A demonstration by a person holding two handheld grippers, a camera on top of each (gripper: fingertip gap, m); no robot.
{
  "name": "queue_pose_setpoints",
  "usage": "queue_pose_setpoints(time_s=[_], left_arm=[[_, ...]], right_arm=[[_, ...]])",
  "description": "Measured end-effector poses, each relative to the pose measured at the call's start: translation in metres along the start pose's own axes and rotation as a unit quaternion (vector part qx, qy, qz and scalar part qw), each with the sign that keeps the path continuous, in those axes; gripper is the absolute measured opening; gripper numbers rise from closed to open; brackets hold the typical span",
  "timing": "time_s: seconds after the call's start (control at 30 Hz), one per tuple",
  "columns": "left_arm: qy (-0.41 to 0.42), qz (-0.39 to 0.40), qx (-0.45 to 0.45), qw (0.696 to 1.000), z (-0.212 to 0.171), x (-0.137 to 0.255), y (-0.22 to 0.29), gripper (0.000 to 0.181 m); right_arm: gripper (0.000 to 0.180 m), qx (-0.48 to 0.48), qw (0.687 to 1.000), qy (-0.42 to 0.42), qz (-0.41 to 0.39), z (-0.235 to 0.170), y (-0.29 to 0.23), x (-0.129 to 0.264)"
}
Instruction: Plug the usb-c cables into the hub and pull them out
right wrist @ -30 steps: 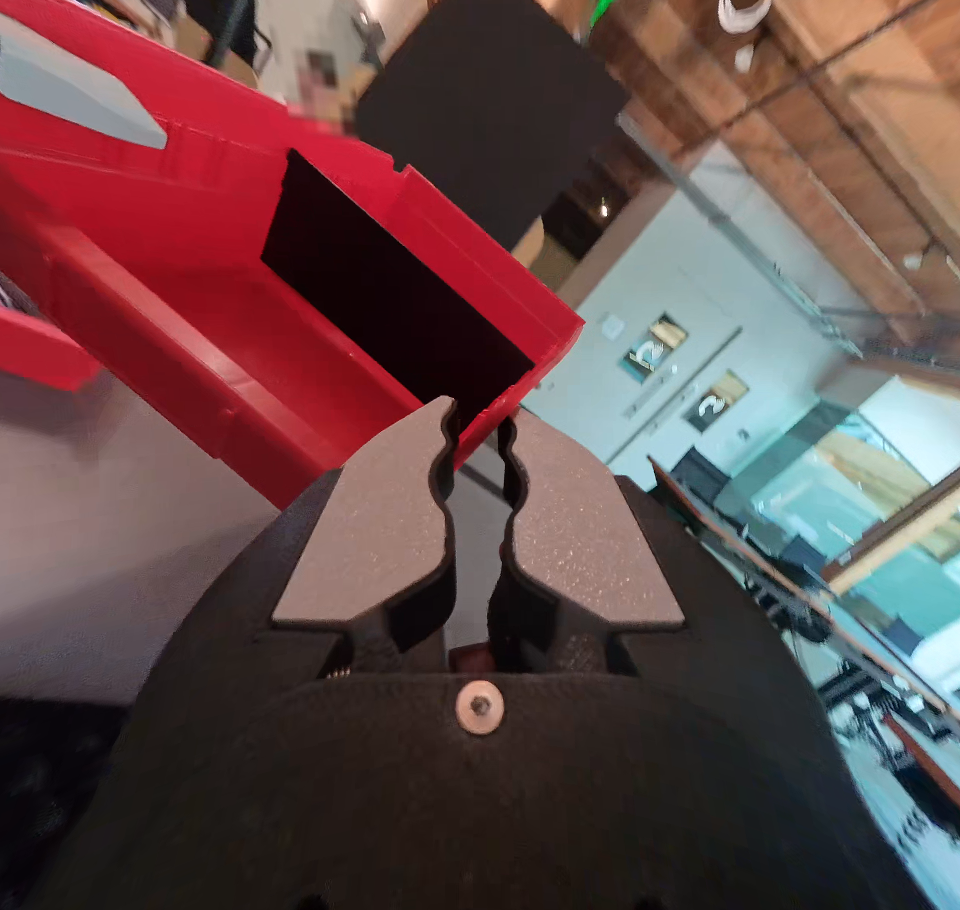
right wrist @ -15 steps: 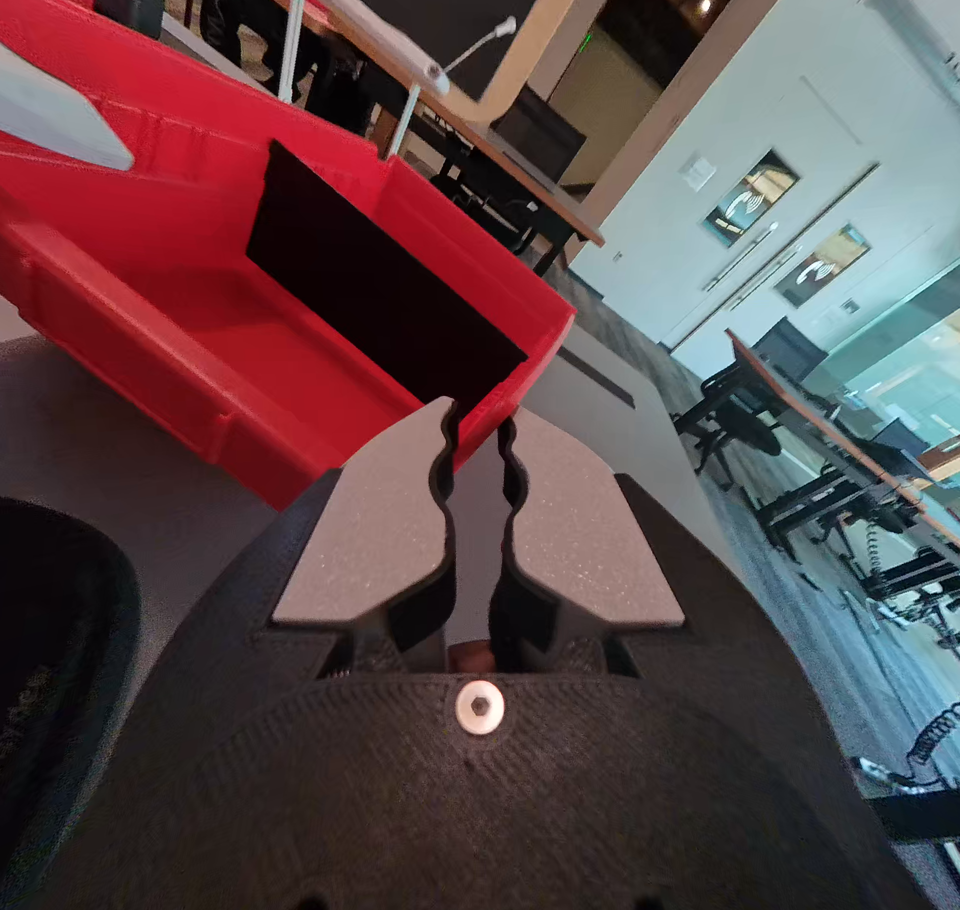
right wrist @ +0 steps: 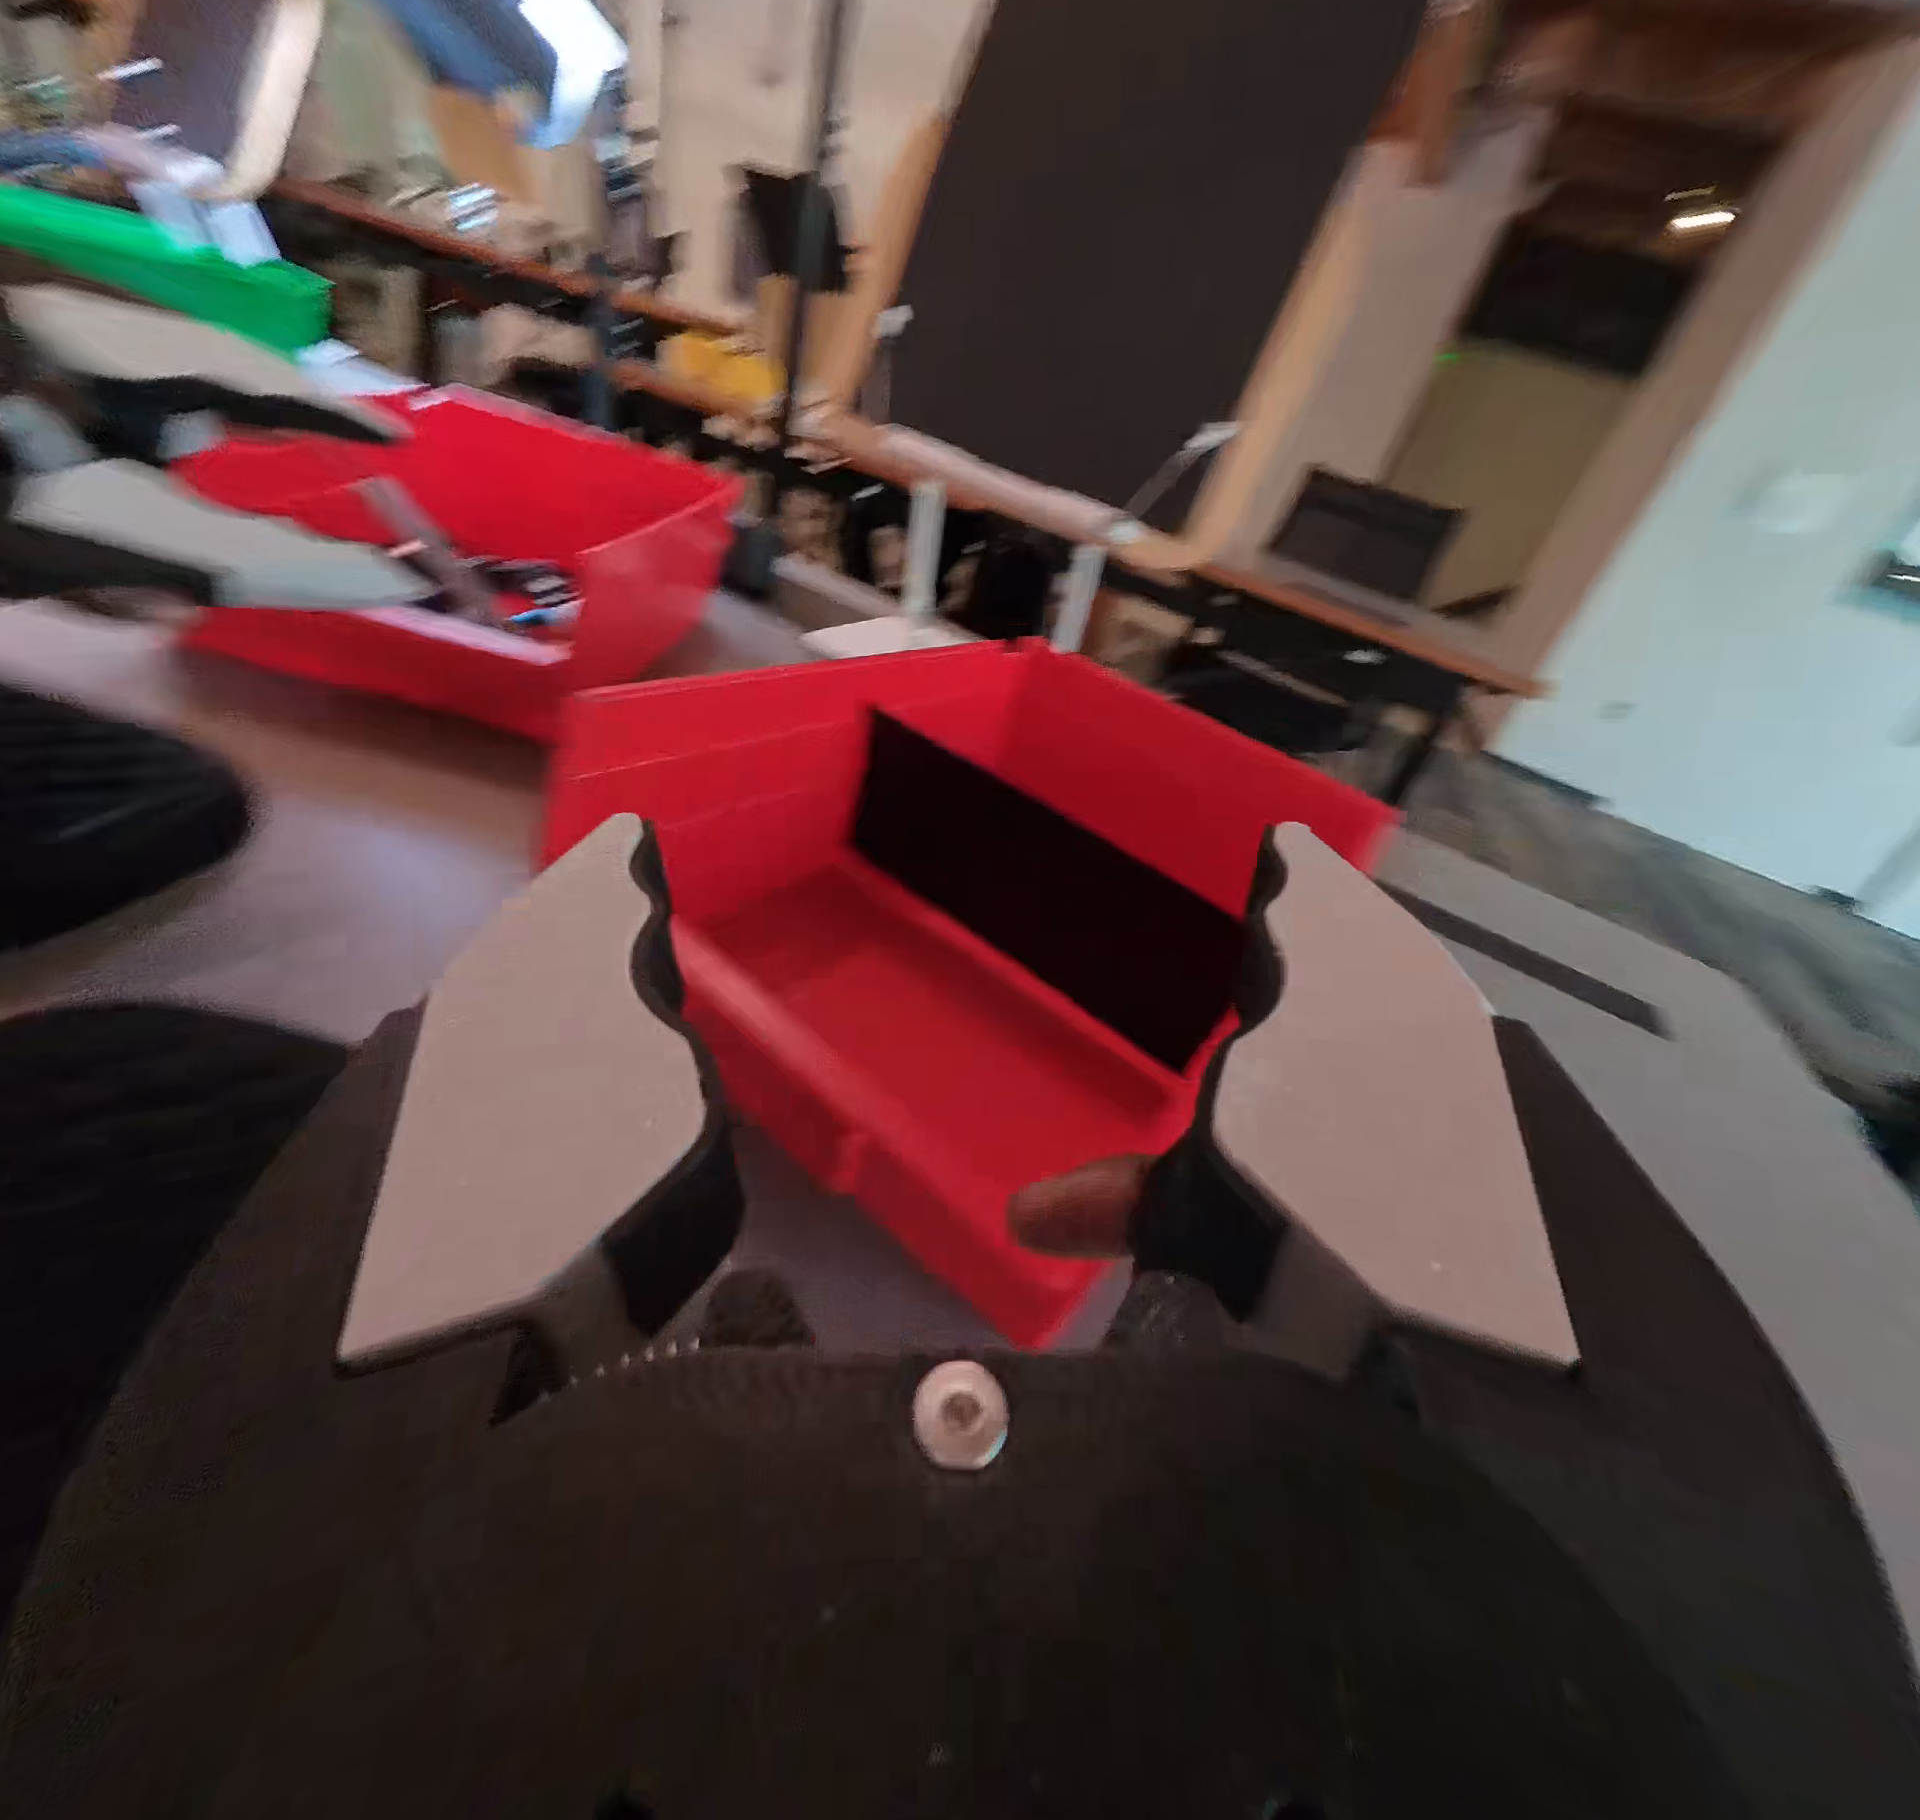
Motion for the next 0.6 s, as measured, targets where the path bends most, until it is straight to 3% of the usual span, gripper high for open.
queue_pose_setpoints(time_s=[0.07,0.13,0.27,0.33,0.43,0.5,0.6], left_arm=[[-0.042,-0.002,-0.01,0.999,-0.022,-0.001,-0.005,0.06],[-0.076,-0.012,-0.014,0.997,-0.038,-0.006,-0.009,0.06],[-0.137,-0.053,-0.006,0.989,-0.059,-0.013,-0.008,0.06],[-0.165,-0.045,-0.037,0.984,-0.067,-0.014,-0.009,0.056],[-0.222,-0.047,-0.112,0.967,-0.082,-0.013,-0.008,0.039],[-0.241,-0.041,-0.127,0.961,-0.087,-0.009,-0.011,0.038],[-0.256,-0.061,-0.119,0.957,-0.092,0.003,-0.02,0.037]], right_arm=[[0.098,0.036,0.996,-0.053,0.065,-0.002,-0.026,-0.011],[0.083,0.104,0.984,-0.125,0.074,-0.015,-0.044,-0.025],[0.076,0.181,0.953,-0.224,0.092,-0.053,-0.078,-0.053],[0.073,0.219,0.942,-0.244,0.074,-0.066,-0.085,-0.061],[0.051,0.252,0.937,-0.241,0.028,-0.062,-0.077,-0.062],[0.031,0.251,0.935,-0.248,0.032,-0.067,-0.074,-0.059],[0.028,0.276,0.923,-0.269,-0.002,-0.071,-0.06,-0.055]])
Point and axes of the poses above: each gripper's, where its closed fingertips meet, x back along the fingers, z out of its top, y = z × x across the jaws, the point moved 7 cm from there along x, back along the fingers, and after that the axes turned 7 degrees about y, right-handed, at the moved point
